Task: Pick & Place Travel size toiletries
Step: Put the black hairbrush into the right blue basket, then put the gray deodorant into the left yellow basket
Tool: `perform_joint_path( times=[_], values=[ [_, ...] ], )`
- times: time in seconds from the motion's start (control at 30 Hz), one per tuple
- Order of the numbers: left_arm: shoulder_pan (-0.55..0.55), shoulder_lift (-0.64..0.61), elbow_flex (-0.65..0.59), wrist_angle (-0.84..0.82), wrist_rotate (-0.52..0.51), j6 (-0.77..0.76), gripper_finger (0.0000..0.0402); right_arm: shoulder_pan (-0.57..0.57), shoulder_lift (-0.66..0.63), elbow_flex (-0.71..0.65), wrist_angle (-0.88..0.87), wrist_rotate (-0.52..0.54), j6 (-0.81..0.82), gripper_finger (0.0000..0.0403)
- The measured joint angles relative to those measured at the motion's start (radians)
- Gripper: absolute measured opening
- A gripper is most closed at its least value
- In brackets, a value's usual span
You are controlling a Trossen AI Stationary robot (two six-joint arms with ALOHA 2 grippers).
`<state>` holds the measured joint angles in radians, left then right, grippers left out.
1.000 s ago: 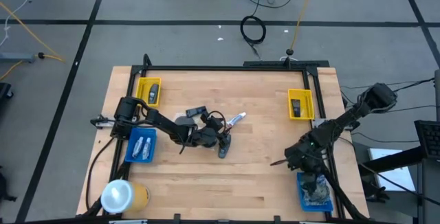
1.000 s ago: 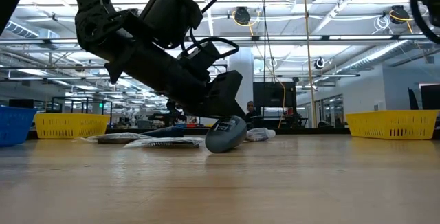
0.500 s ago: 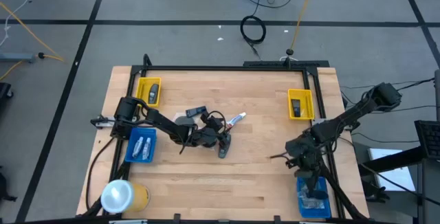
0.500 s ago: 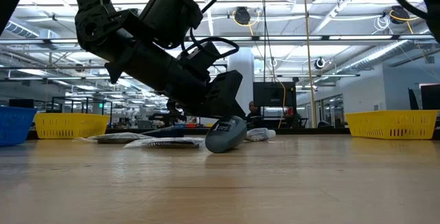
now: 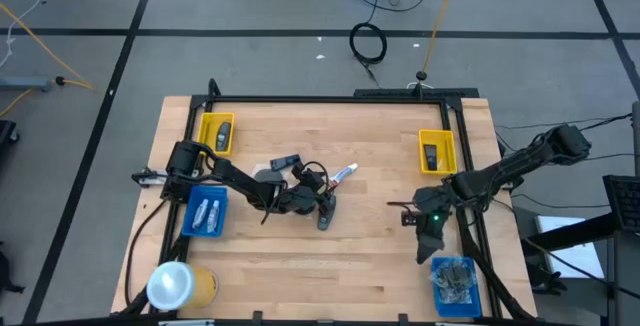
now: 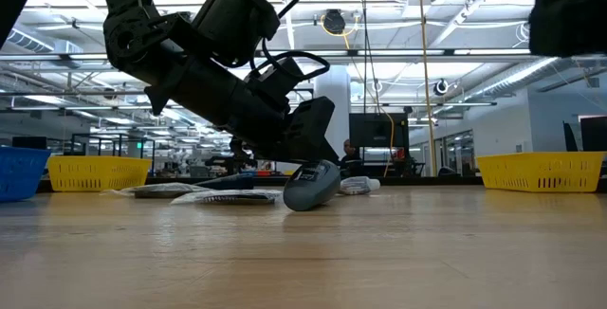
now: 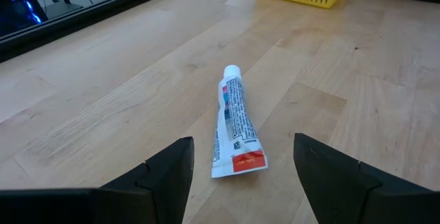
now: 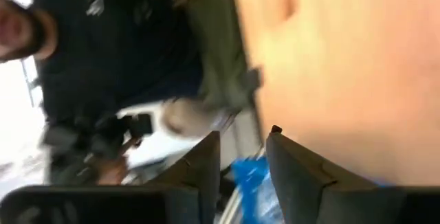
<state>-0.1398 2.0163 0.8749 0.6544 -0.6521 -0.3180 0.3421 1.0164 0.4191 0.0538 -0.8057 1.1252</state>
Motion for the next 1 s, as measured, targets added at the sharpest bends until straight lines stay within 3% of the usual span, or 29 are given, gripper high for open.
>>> perform_joint_path(
  times=[0.13,0.27,0.43,0.6,0.87,1.0],
  values=[
    [0.0,0.0,0.0,0.0,0.0,0.0,0.0246,0.033,-0.002,0.0,0.049,-0.14,0.216,0.0067],
    [0.0,0.0,0.0,0.0,0.0,-0.001,0.0246,0.138,-0.007,0.0,-0.029,-0.154,0.343,0.0008],
    [0.0,0.0,0.0,0.0,0.003,-0.002,0.0246,0.273,-0.007,0.0,-0.232,0.039,0.336,0.0005],
    [0.0,0.0,0.0,0.0,0.005,-0.002,0.0246,0.345,-0.007,-0.001,-0.246,0.205,0.352,0.0001],
    [0.0,0.0,0.0,0.0,0.006,-0.001,0.0246,0.426,-0.006,0.016,-0.21,0.105,0.373,0.0001],
    [0.0,0.0,0.0,0.0,0.006,-0.003,0.0246,0.426,-0.007,0.076,-0.274,0.195,0.335,0.0]
  ],
)
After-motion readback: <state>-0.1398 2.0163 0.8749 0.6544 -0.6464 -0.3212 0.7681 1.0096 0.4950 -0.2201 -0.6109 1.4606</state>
